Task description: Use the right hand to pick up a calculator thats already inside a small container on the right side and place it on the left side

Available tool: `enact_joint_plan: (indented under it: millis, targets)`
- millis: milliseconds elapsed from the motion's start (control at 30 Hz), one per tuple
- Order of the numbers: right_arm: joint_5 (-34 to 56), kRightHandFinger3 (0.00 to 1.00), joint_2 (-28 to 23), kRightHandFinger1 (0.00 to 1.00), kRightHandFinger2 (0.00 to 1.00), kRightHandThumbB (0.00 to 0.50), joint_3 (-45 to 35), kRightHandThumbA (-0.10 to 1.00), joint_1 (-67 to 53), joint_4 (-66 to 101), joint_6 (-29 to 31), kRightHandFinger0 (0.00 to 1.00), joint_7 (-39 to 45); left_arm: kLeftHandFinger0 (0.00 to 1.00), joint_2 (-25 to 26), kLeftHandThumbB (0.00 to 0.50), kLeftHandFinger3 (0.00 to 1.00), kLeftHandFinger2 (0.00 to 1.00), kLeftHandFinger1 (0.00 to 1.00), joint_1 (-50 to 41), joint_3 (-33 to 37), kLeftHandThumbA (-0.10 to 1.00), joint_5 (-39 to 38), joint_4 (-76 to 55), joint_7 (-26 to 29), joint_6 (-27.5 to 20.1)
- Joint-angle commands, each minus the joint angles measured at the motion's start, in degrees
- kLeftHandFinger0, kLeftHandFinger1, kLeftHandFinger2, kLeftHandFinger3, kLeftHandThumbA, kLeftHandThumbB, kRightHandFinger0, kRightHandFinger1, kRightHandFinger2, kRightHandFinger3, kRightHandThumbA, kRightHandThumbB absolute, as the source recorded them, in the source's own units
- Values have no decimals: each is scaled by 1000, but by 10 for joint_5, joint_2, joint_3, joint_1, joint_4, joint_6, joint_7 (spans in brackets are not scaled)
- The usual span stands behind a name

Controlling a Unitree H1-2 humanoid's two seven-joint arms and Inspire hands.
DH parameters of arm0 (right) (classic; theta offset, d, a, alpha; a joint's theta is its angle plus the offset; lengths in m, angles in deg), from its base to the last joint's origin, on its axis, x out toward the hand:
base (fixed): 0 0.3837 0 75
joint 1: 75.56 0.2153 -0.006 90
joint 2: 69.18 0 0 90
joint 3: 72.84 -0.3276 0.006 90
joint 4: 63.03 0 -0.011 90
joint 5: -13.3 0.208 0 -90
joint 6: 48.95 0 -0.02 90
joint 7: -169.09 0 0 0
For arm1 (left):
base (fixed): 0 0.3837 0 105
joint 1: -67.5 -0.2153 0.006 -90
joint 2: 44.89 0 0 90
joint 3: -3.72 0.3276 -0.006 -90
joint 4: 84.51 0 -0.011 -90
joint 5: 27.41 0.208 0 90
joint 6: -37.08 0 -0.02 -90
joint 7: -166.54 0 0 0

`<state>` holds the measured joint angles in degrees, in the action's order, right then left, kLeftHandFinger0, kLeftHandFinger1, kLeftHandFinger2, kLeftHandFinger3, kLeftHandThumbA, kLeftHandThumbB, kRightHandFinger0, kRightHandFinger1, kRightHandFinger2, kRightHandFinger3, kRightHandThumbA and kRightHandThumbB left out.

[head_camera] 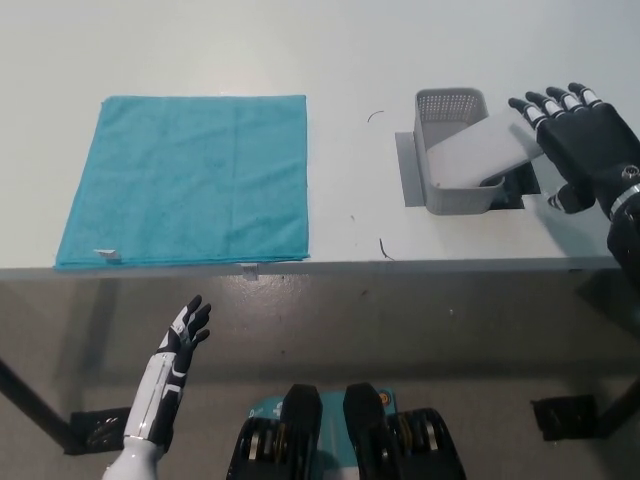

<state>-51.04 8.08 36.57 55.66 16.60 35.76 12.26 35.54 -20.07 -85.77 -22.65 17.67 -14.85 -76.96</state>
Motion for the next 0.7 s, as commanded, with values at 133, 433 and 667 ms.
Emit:
enact_joint_plan:
  millis: [133,433,667]
  targets:
    - [-7,1000,5,1000,1000,463,15,1000,67,-48,5,1000,-47,1000,7,0,1000,1000,1000,-3,5,1000,10,-15,-2,-20]
    - [1,1000,21,1000,1000,450,35,1000,102,-113,17,1000,-73,1000,4,0,1000,1000,1000,-8,9,1000,7,-18,-5,-16]
    - [17,1000,36,1000,1000,445,45,1000,121,-158,17,1000,-80,1000,6,1,1000,1000,1000,-7,7,1000,6,-16,-4,-17]
